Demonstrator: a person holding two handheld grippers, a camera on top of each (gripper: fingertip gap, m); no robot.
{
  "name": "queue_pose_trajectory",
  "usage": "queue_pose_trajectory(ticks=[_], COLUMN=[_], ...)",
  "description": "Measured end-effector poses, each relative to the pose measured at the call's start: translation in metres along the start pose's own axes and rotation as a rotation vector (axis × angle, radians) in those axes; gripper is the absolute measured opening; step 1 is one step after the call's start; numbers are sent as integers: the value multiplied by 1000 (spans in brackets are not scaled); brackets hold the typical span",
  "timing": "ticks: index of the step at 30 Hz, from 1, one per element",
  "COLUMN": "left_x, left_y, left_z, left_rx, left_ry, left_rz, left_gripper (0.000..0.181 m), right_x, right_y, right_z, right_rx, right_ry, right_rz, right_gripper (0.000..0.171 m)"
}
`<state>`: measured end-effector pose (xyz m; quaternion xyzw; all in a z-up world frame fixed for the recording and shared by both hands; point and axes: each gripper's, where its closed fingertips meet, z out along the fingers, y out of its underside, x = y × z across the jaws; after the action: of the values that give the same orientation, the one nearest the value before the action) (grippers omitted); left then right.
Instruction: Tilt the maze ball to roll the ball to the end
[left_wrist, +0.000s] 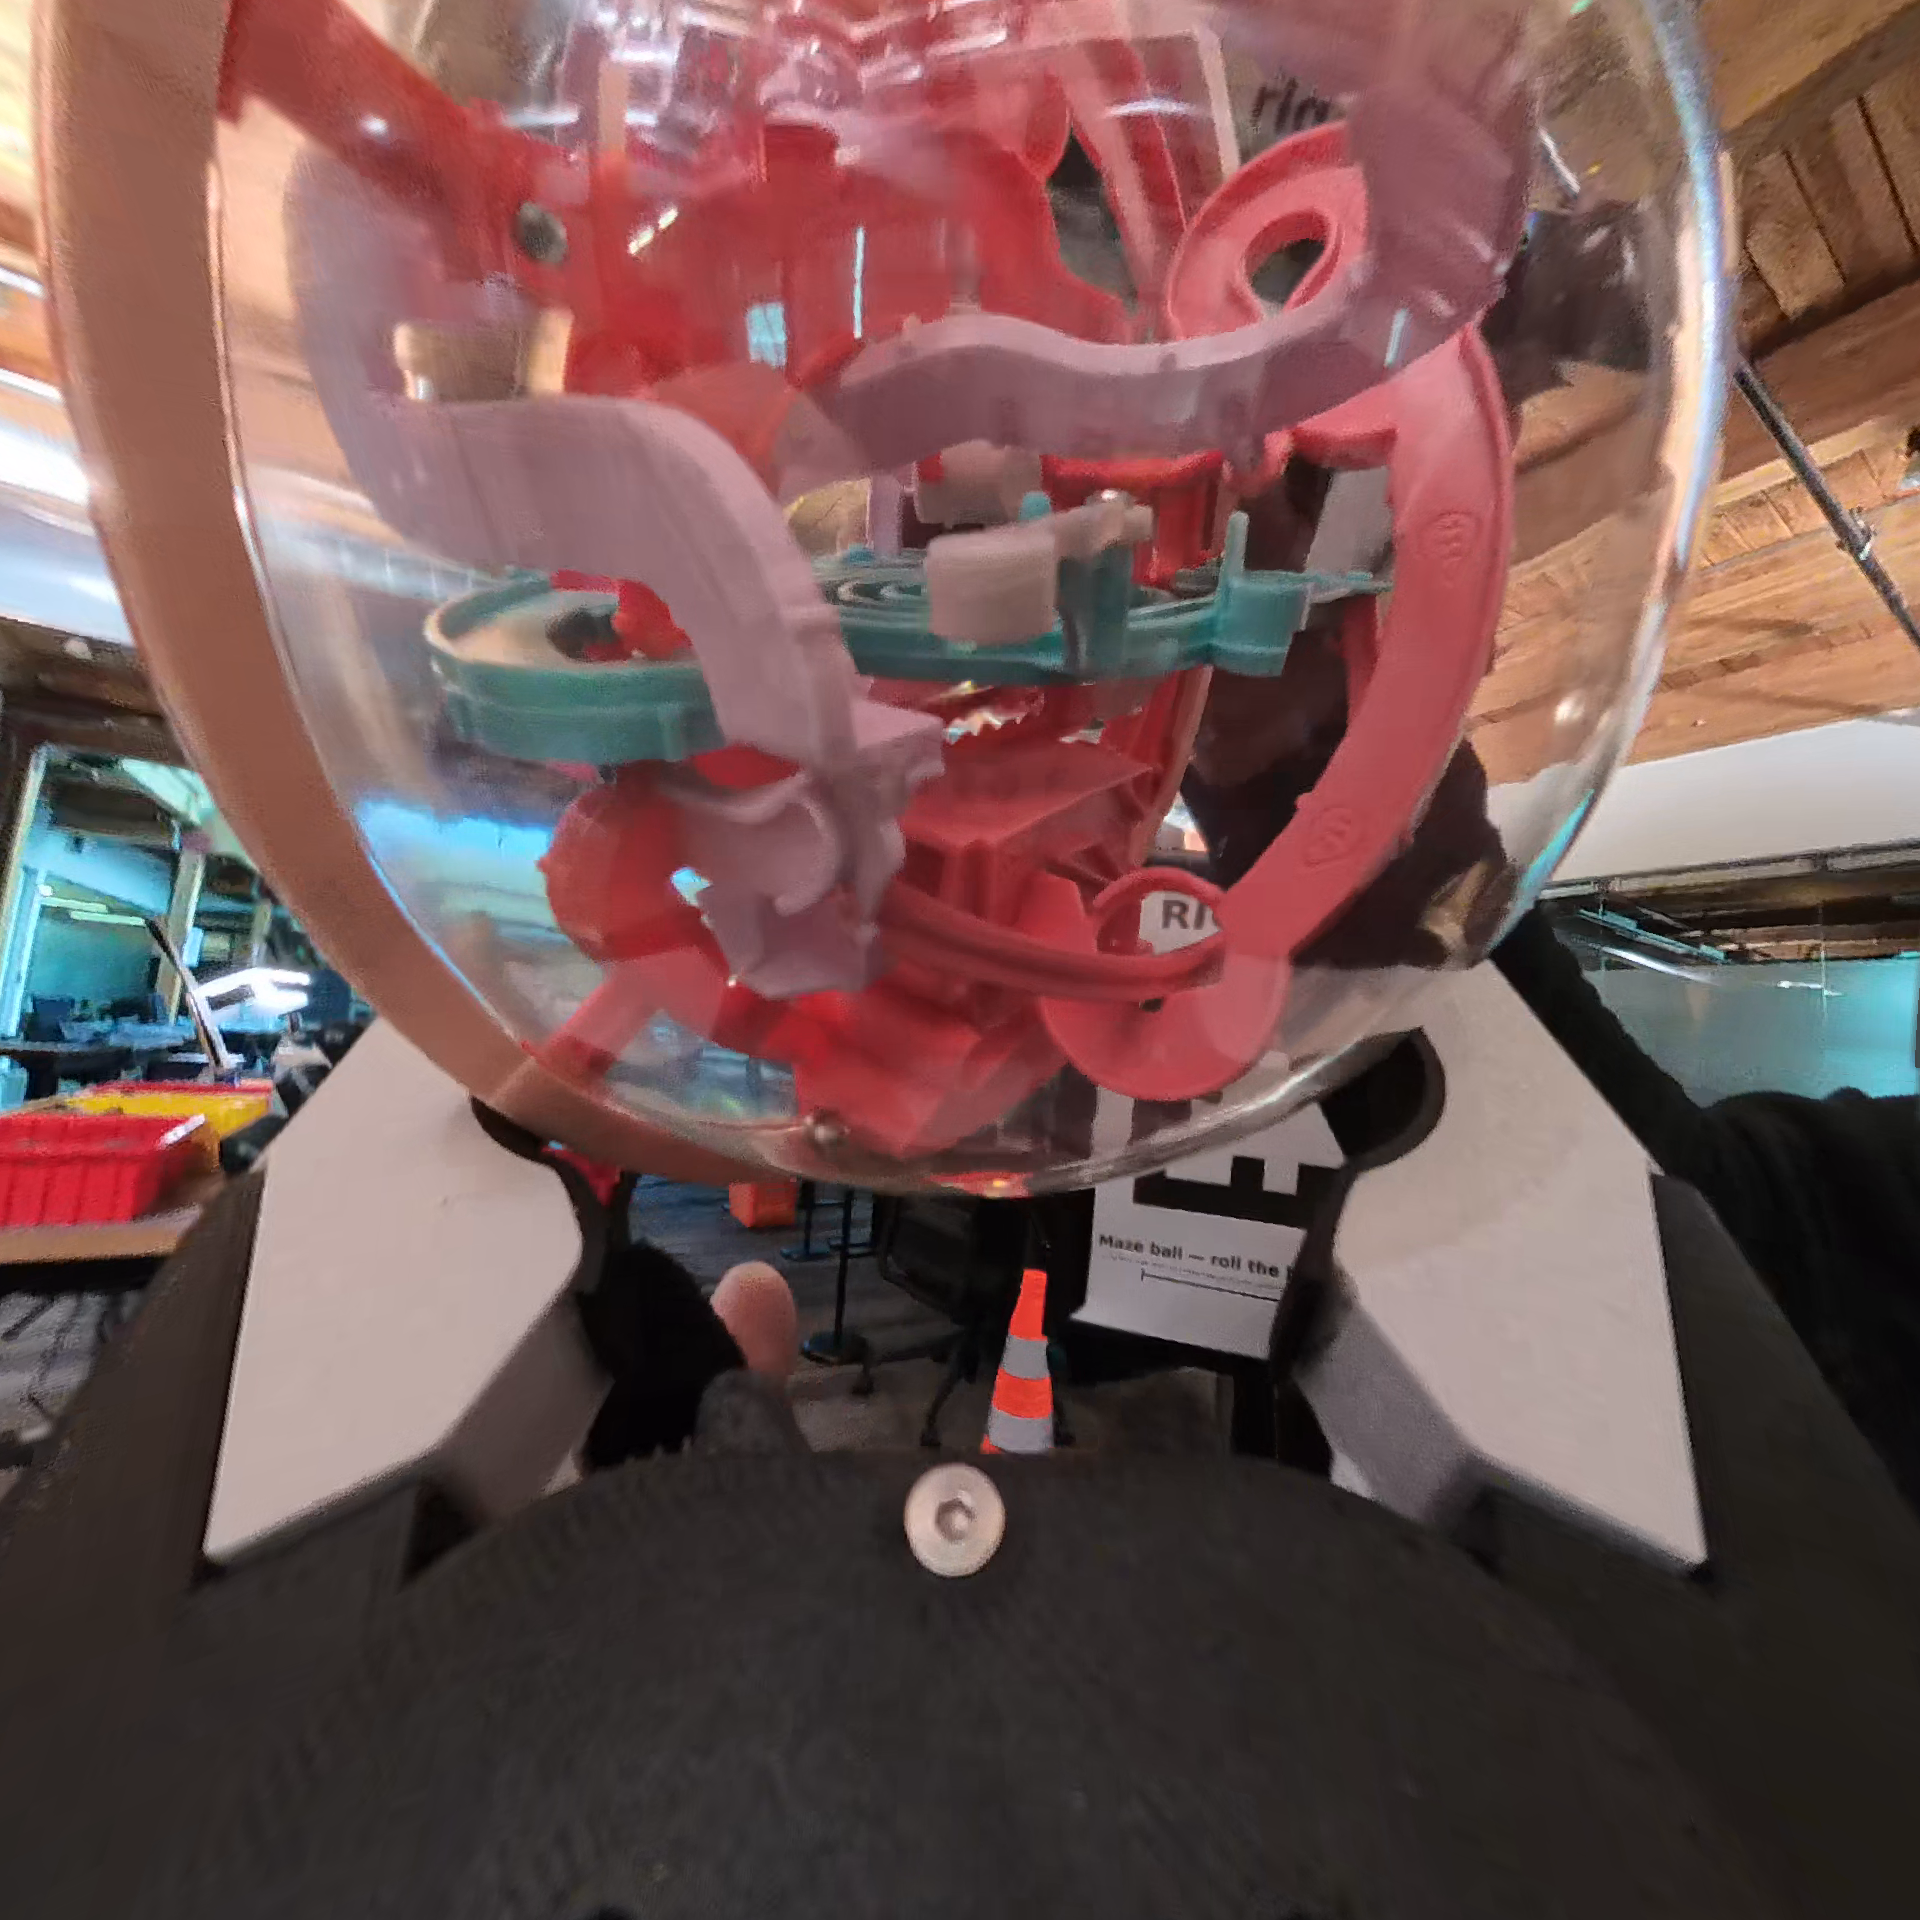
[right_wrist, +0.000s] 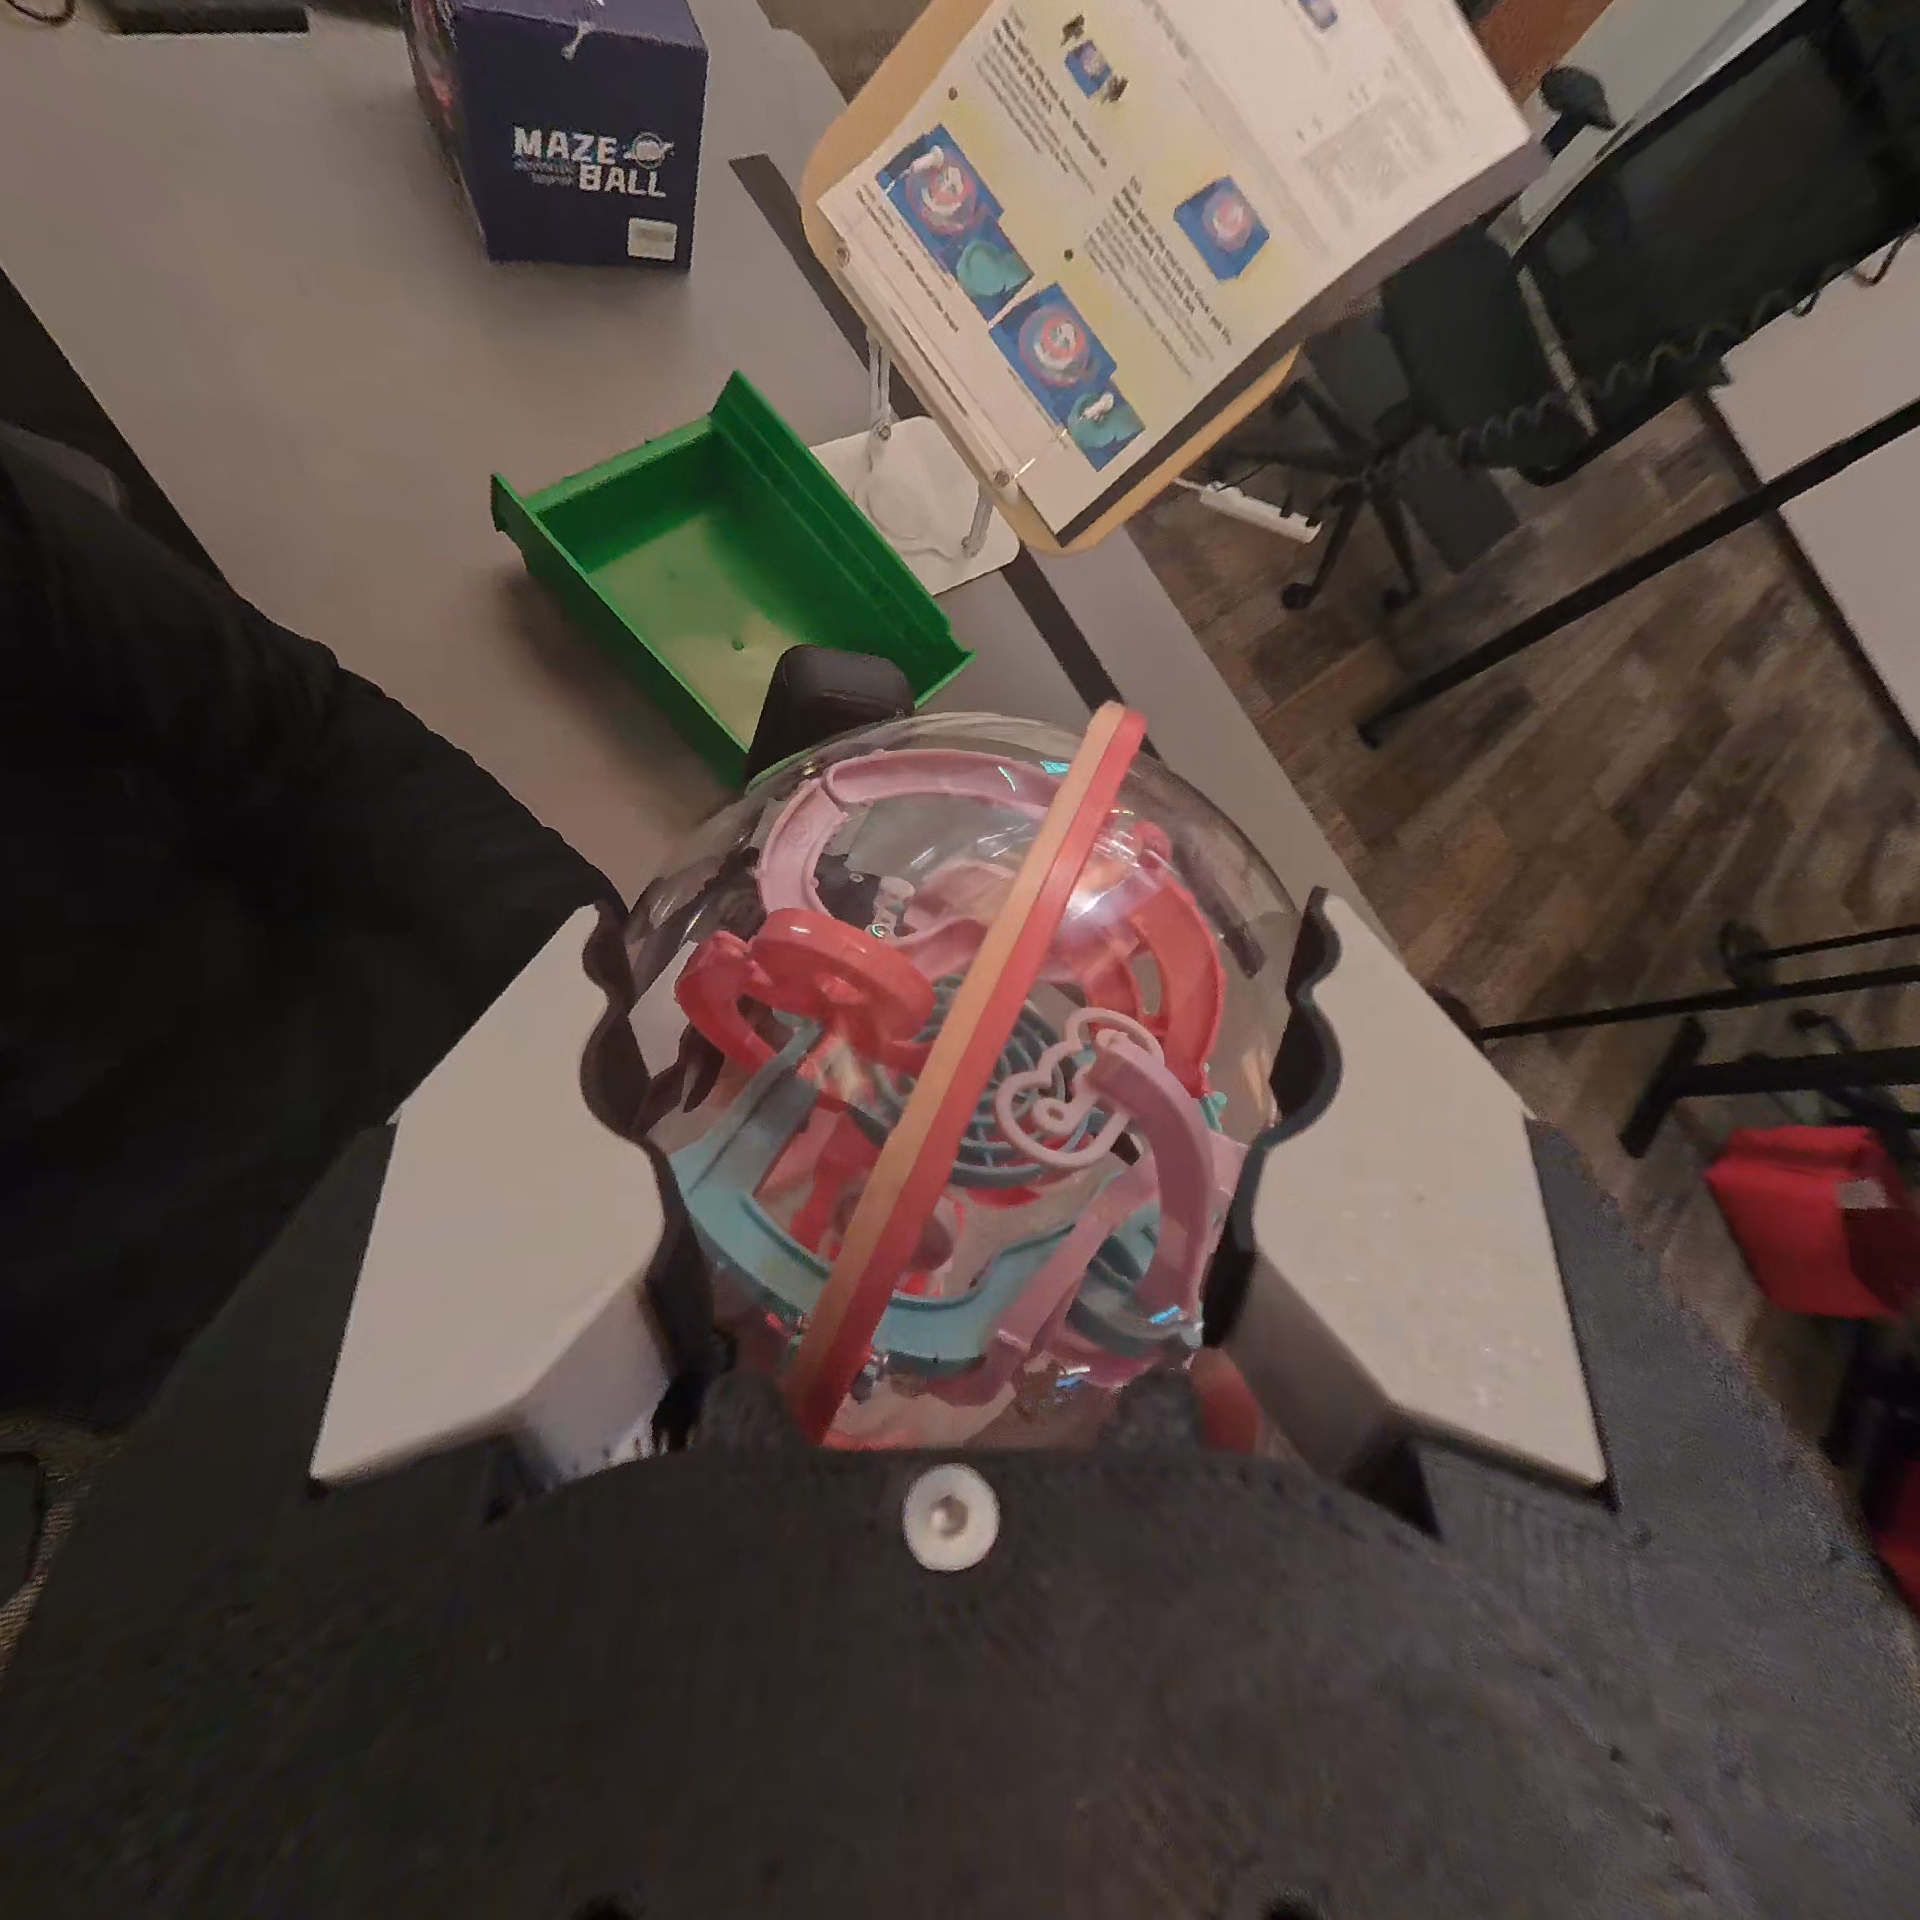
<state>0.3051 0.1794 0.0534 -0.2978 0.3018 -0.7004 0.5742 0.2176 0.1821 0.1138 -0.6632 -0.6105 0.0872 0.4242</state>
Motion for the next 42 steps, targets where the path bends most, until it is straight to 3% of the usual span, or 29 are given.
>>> queue_pose_trajectory(ticks=[9,14,20,24,28,31,35,42], left_x=[40,63,68,52,-1,-27,-49,-70], left_y=[-59,-89,-104,-111,-86,-62,-37,-9], left_z=[30,41,53,57,45,28,7,-3], left_rx=[71,-64,-295,-544,-804,-869,-930,-975], left_ry=[62,74,29,-163,-267,-282,-285,-260], left_rz=[339,573,577,486,332,231,78,-21], left_gripper=[158,157,158,158,158,159,158,159], right_x=[-38,-55,-37,11,61,76,86,96], right_y=[-61,-86,-90,-55,10,47,77,107], right_z=[-51,-93,-133,-153,-123,-97,-68,-52], right_rx=[76,340,675,1154,1431,1501,1470,1434], right_ry=[99,171,193,32,1,-2,41,89], right_rz=[-305,-401,-216,156,481,643,793,862], right_gripper=[122,122,121,119,119,116,115,115])
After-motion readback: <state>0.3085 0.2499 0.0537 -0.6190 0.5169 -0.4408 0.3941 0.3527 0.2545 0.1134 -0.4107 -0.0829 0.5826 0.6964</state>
